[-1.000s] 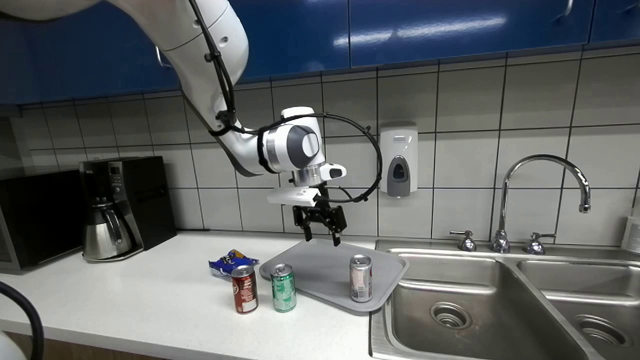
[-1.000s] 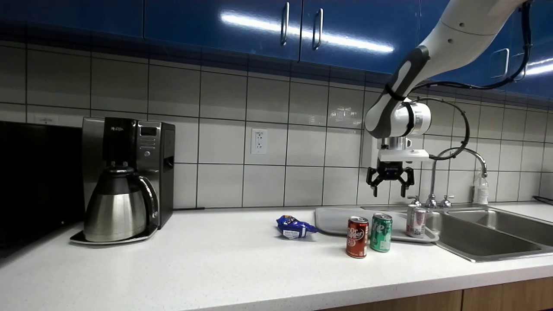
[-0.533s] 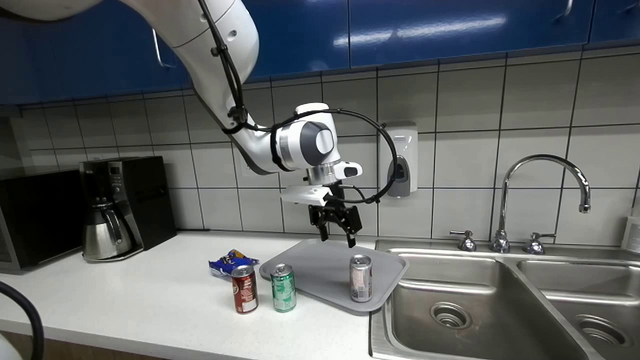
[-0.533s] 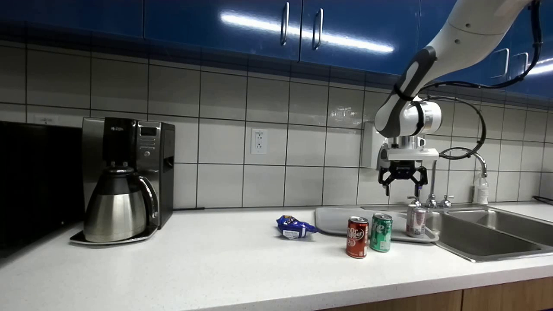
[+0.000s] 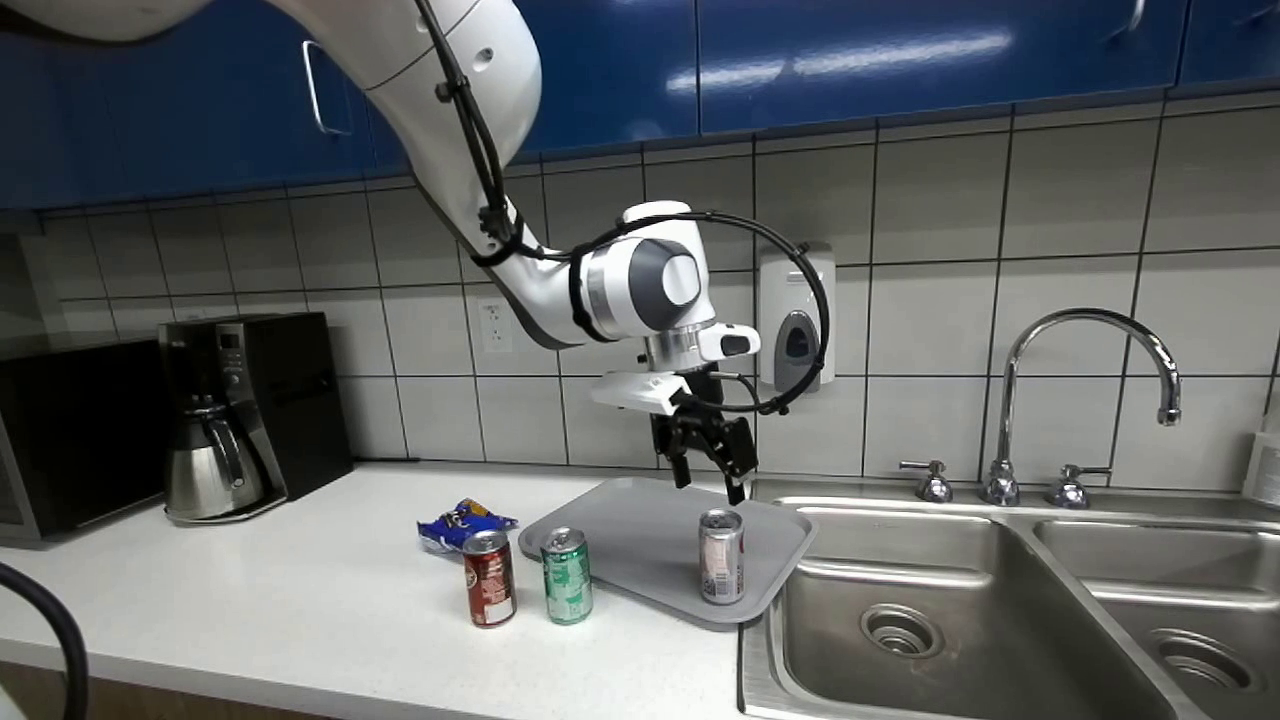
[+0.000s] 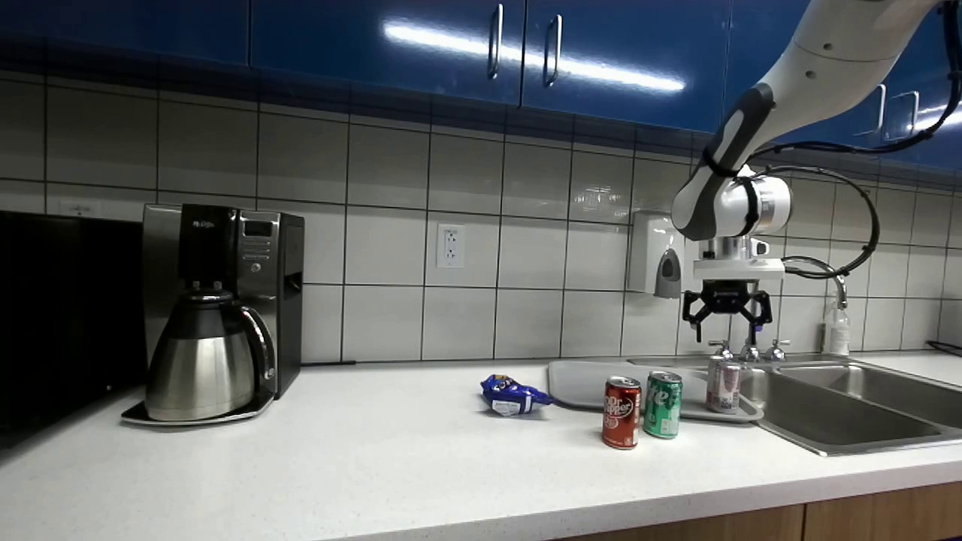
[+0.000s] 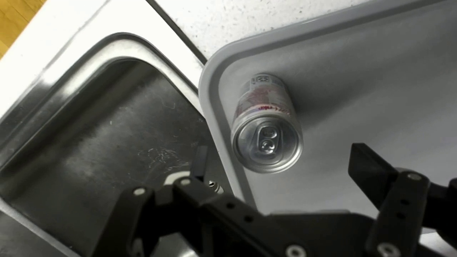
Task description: Move the soda cans to the counter
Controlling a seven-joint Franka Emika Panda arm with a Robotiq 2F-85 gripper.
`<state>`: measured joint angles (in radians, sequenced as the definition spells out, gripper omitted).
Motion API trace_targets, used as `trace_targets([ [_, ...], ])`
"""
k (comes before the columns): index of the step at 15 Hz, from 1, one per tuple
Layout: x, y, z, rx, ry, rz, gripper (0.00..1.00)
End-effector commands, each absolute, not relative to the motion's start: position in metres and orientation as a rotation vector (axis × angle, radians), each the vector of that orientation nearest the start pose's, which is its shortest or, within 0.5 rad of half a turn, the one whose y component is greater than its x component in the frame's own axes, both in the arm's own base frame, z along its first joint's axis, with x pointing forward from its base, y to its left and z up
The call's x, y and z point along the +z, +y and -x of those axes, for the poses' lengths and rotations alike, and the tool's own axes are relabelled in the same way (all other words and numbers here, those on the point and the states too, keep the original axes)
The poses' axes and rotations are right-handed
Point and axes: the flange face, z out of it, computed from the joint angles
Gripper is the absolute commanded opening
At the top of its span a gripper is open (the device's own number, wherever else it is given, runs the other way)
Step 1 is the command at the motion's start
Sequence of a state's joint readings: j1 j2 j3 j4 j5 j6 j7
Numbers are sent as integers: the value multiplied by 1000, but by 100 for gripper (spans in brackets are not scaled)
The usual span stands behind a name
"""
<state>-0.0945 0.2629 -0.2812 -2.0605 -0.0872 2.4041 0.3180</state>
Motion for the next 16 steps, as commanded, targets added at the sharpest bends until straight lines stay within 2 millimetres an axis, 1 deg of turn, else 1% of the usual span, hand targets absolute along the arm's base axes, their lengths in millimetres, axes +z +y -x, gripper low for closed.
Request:
trace_targets([
  [1,321,-227,-554,-87,1079,3123,100],
  [9,300,-229,-558,-45,1077,3119,100],
  [16,279,-231,-573,-12,1057,3130,100],
])
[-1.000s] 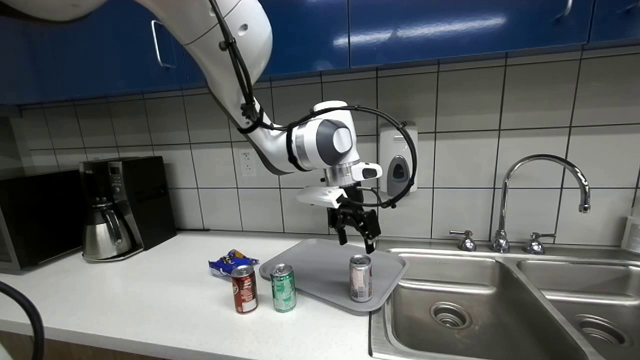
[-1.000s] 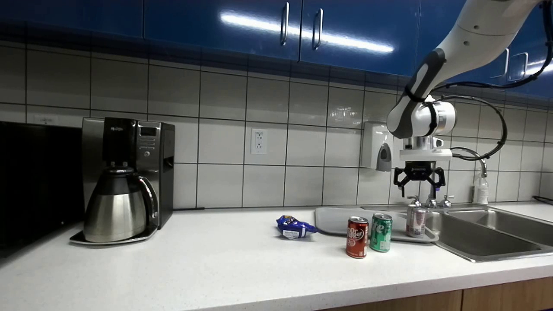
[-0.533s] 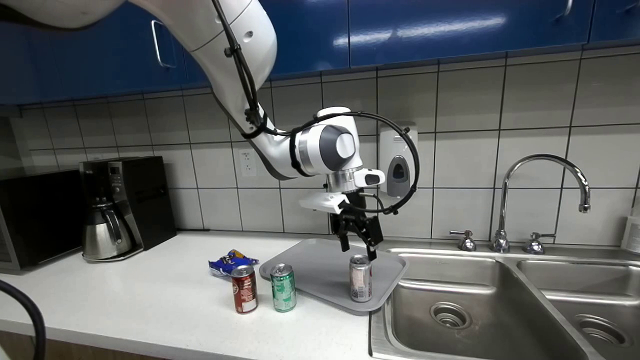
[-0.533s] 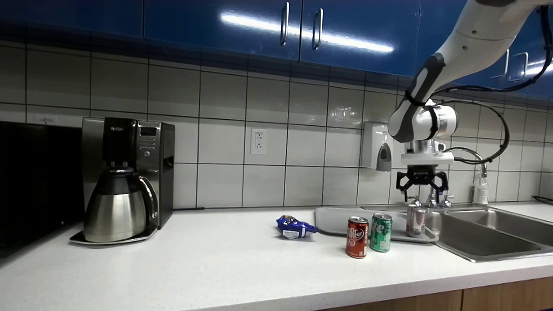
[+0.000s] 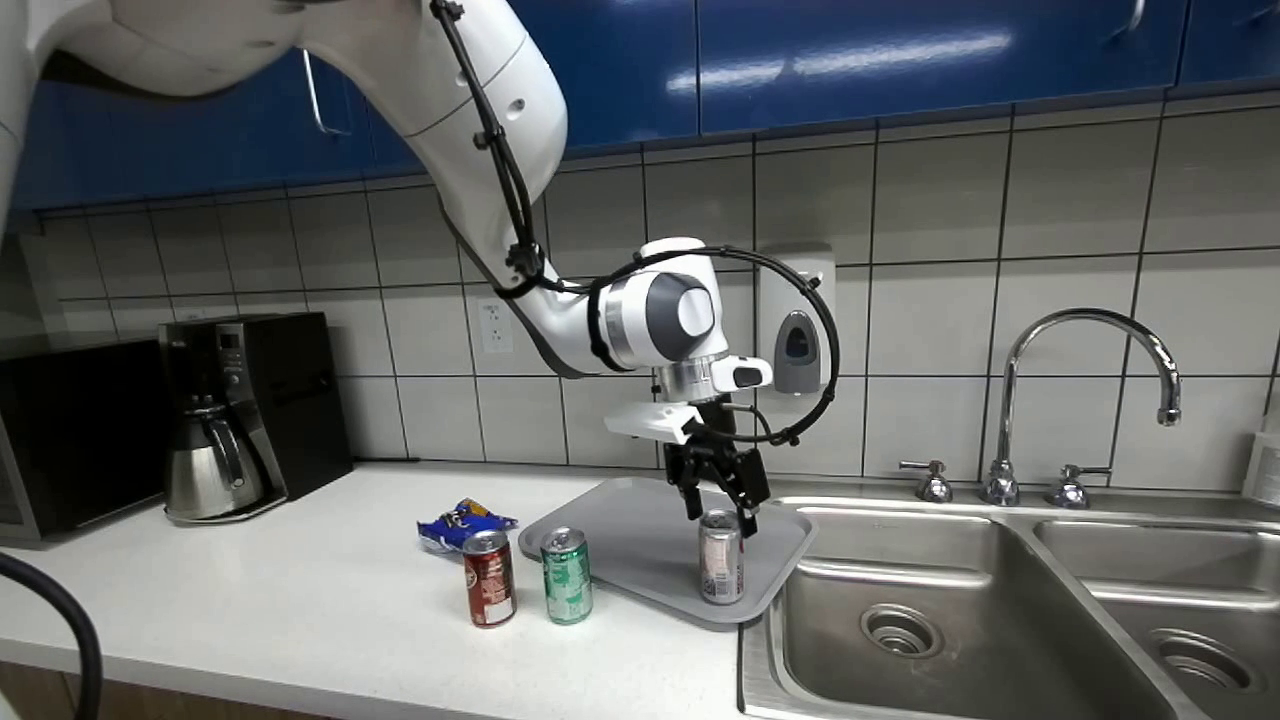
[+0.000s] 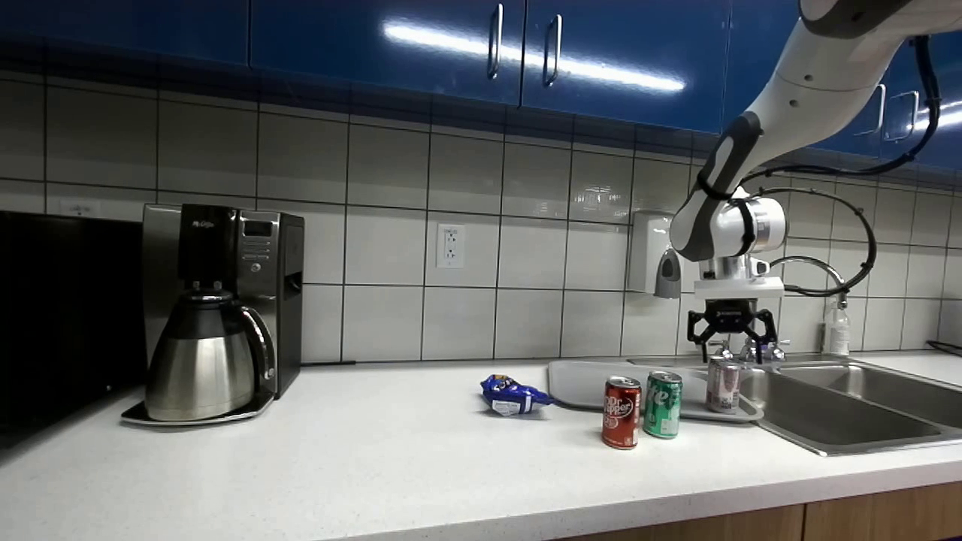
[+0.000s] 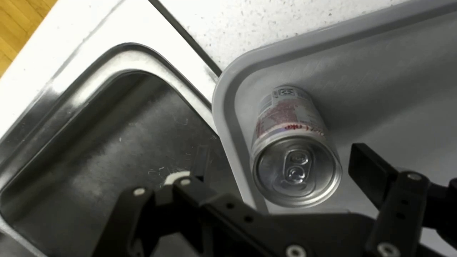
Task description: Move the soda cans to the counter
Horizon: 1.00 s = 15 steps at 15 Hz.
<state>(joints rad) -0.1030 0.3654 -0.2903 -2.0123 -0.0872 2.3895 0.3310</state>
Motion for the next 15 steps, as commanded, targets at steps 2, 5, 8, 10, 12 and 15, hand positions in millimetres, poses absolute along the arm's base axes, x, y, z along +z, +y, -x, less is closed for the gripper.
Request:
trace_targets([
  [2,275,-231,-578,-7,1055,3130,100],
  [5,268,-232,-584,-3,1050,3126,100],
  [8,263,-230,-587,4,1044,3124,100],
  [10,260,-229,-589,10,1042,3121,100],
  [12,258,-229,-589,13,1042,3120,100],
  [15,257,-230,-588,11,1051,3104,100],
])
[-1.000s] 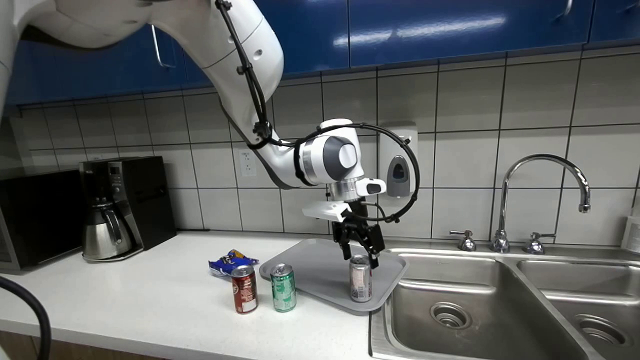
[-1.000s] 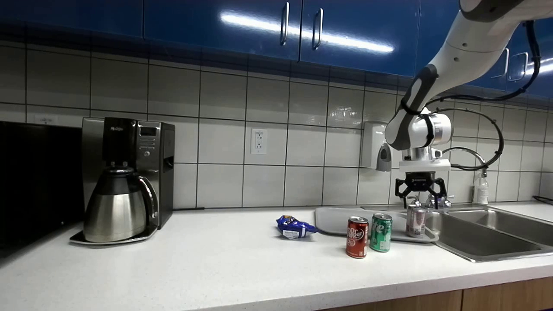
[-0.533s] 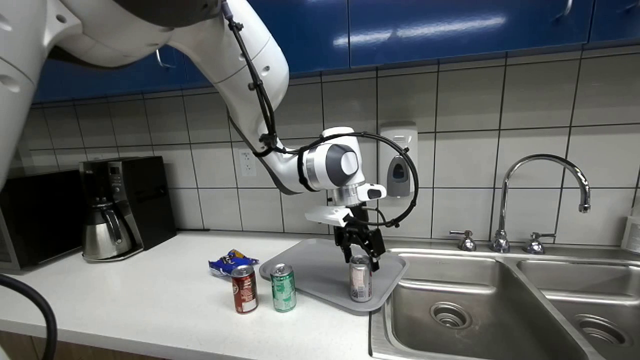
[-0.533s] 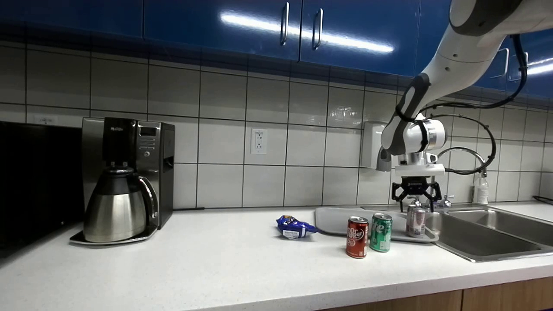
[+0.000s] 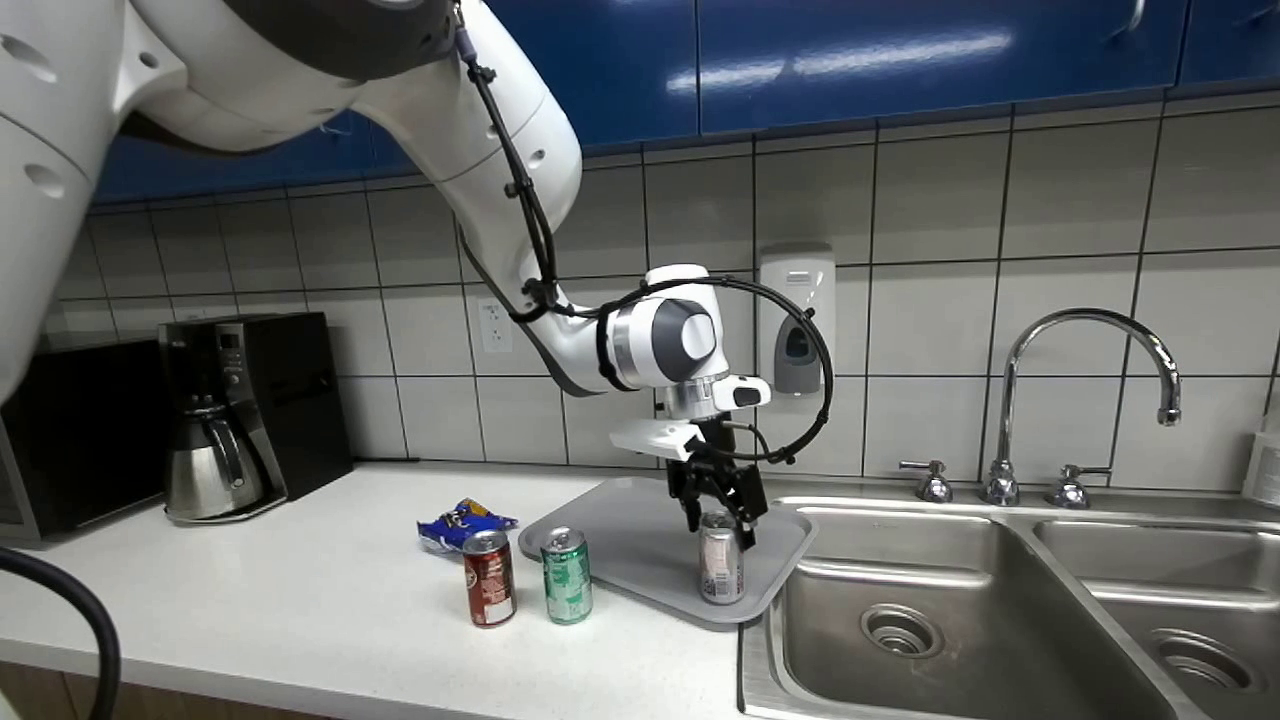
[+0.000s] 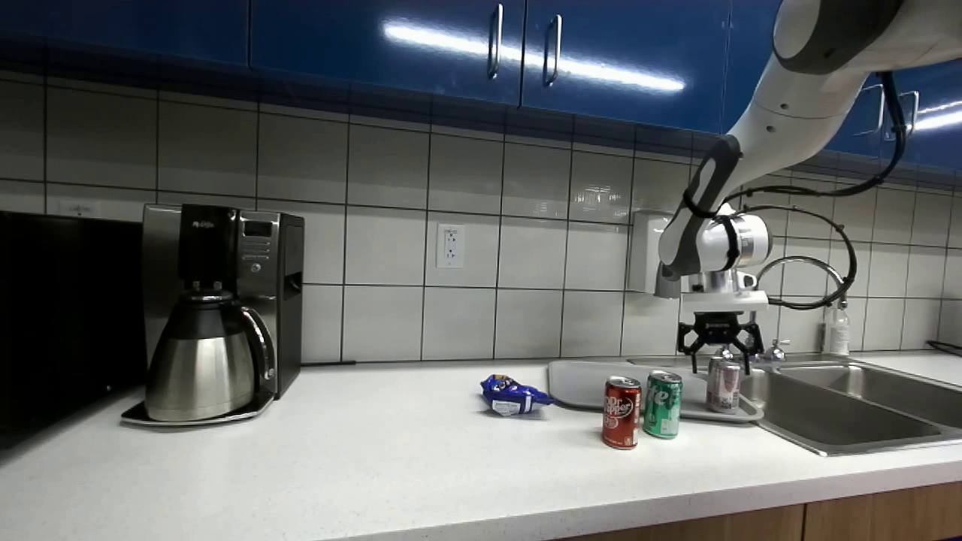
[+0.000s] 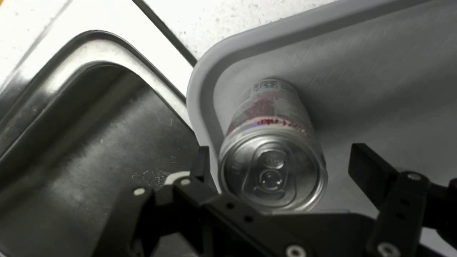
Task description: Move the soda cans to the counter
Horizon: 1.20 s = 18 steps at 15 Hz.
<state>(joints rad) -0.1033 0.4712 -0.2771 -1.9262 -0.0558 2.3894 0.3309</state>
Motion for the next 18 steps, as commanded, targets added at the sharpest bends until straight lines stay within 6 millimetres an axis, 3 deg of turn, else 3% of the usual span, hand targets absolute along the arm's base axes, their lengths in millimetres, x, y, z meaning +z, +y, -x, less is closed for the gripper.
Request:
trace_targets([
  [1,256,-231,-586,8,1058,3093,100],
  [10,252,-248,-578,14,1163,2981,100],
  [18,251,-247,-577,23,1158,2980,100],
])
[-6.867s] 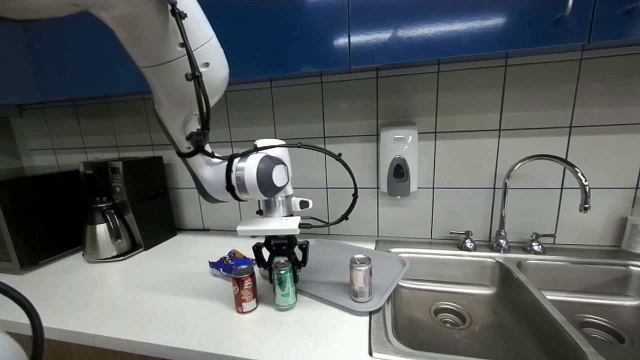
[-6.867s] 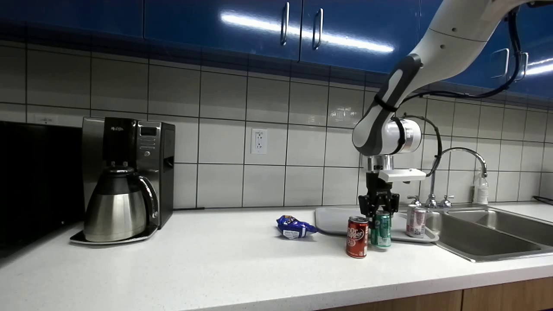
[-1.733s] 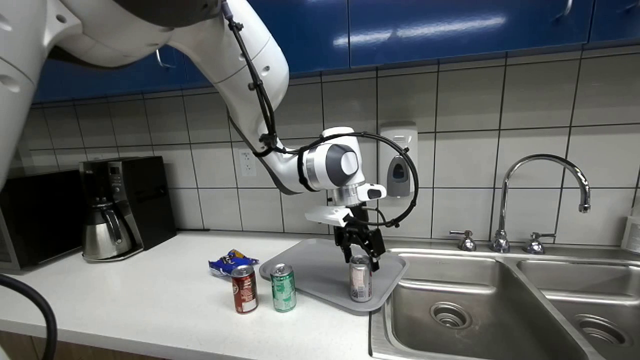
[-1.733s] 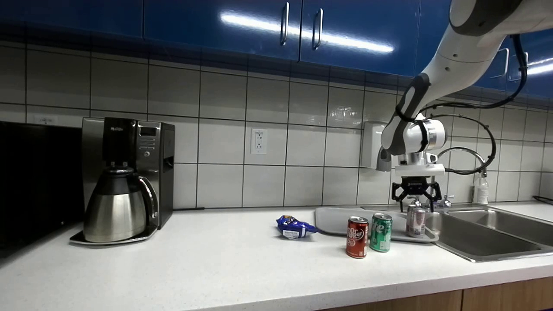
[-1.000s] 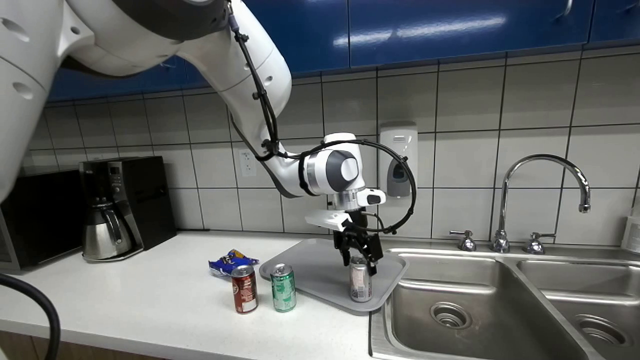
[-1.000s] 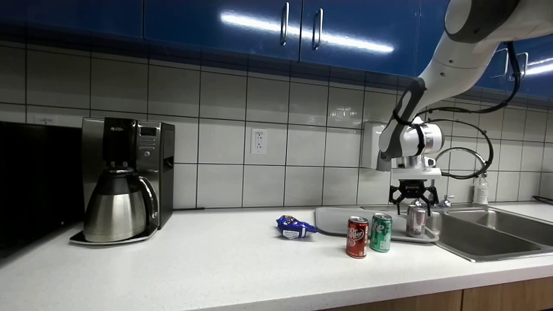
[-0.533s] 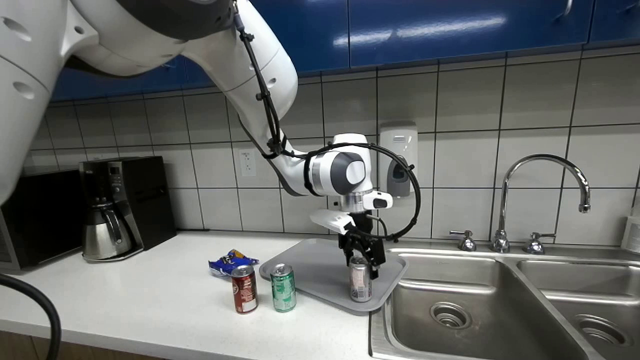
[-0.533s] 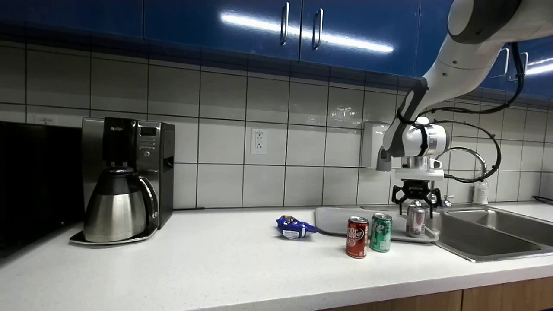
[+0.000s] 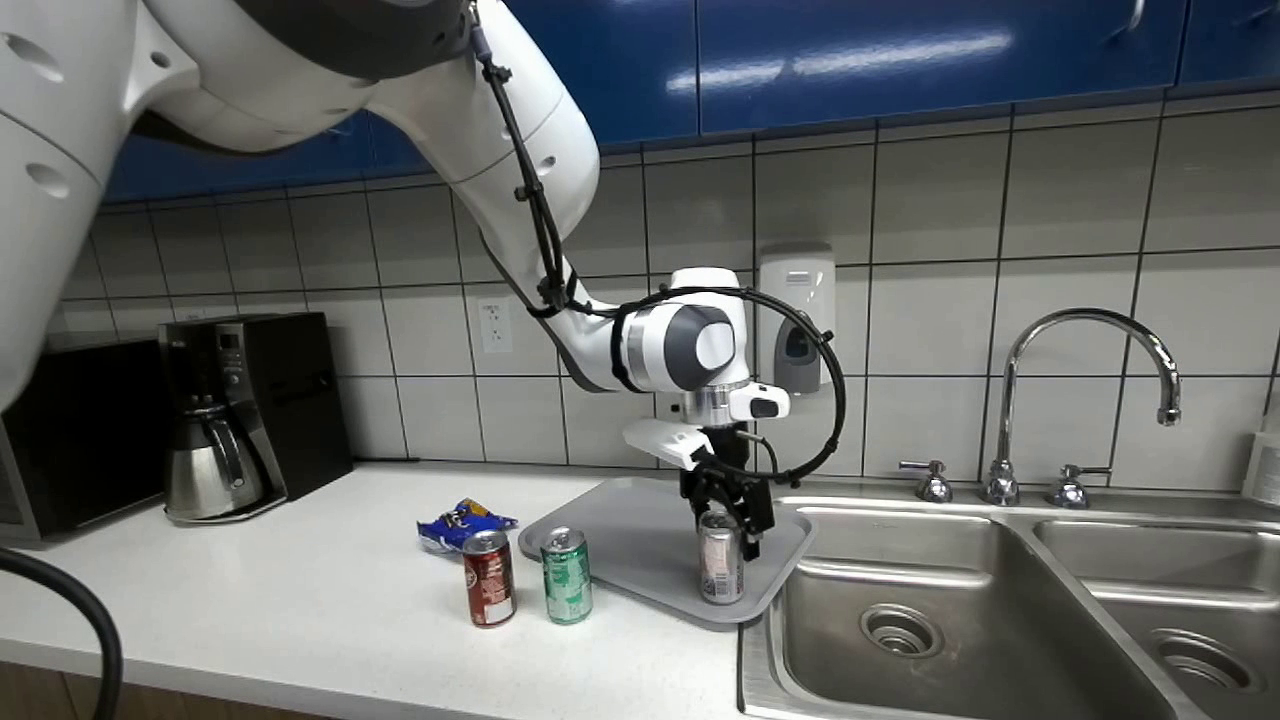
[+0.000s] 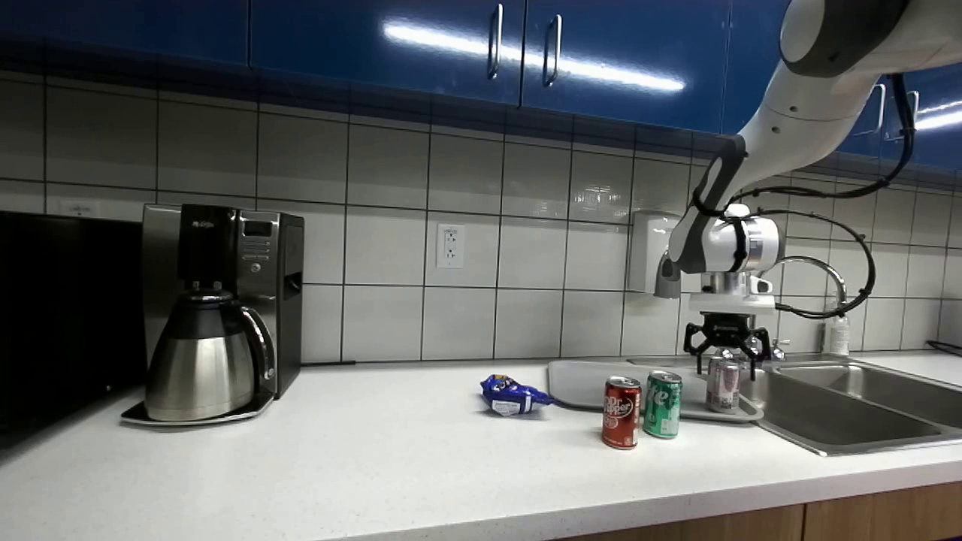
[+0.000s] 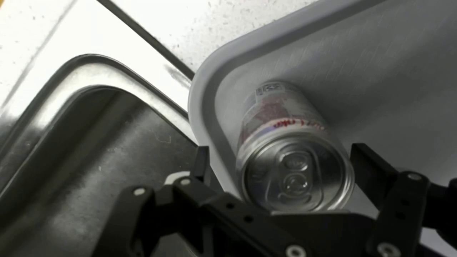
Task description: Move the soda cans to the counter
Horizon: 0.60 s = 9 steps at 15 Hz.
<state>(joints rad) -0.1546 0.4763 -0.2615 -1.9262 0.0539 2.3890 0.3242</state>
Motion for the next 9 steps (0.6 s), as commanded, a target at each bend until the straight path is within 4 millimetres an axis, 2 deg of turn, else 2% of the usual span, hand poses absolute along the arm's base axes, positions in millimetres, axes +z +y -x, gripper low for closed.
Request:
trace_targets([
  [1,251,-246,-576,23,1153,2979,100],
  [2,251,-245,-576,25,1152,2980,75],
  [3,250,-244,-576,30,1148,2980,75],
  [4,250,-243,-576,36,1147,2979,70],
  [8,249,-242,-575,51,1150,2978,38],
  [9,249,-242,-575,52,1152,2978,38],
])
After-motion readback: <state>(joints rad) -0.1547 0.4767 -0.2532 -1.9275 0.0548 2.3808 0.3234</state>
